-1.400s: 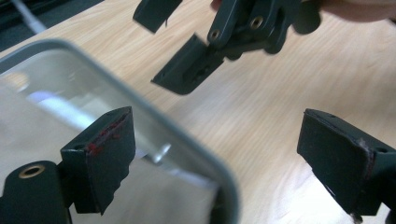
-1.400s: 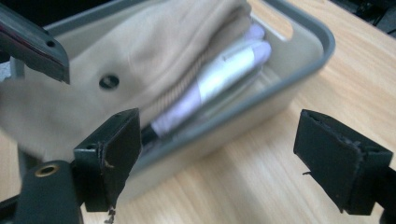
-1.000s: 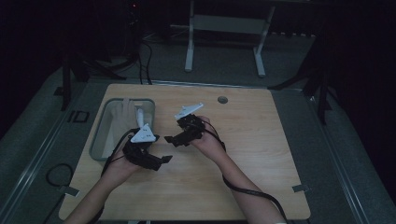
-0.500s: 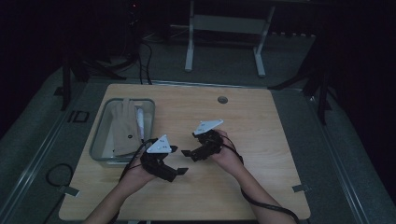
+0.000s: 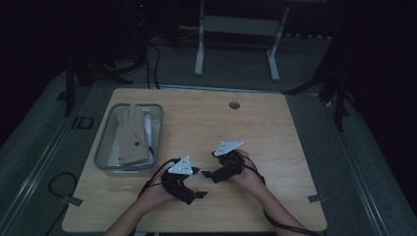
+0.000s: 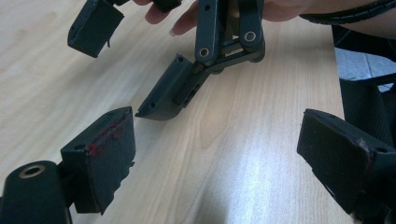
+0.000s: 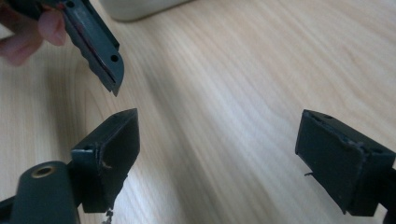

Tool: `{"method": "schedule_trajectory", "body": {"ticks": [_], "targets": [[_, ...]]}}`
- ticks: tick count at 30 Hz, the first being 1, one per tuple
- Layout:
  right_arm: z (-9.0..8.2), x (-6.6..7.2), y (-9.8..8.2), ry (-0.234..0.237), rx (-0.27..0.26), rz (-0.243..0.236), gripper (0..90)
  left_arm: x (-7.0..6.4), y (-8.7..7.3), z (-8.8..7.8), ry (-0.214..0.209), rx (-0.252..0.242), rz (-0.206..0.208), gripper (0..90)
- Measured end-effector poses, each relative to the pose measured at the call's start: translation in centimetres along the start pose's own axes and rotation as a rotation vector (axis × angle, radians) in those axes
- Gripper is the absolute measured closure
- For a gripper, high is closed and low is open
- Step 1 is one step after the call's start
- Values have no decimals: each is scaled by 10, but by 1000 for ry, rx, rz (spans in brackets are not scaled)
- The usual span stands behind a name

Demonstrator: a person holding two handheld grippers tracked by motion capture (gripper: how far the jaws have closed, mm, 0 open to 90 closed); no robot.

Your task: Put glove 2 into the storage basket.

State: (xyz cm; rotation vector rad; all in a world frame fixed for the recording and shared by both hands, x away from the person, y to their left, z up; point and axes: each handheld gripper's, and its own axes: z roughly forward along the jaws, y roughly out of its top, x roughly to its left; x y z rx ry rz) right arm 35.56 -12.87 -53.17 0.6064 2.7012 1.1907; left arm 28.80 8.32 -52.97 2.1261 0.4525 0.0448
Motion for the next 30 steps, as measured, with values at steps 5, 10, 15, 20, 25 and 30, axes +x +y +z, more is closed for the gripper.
{"method": "schedule_trajectory", "body": {"ticks": [5,10,15,20,25,30], "targets": [[1,1,-16,-10,14,1,135,-1,-7,8,-17,6,3,118],[-5,-1,-29,-28,25,10,135,-1,-10,9,-24,5,1,118],[-18,-3,-38,-43,-4,38,135,1,-10,8,-28,-1,-3,118],[-31,-7,-49,-54,-26,61,135,0,-11,8,-33,-5,-7,118],[-36,-10,-56,-71,-19,69,135,1,-12,10,-40,-6,-6,118],[-37,-11,-56,-73,-22,78,135,1,-12,10,-43,-12,-6,118]]}}
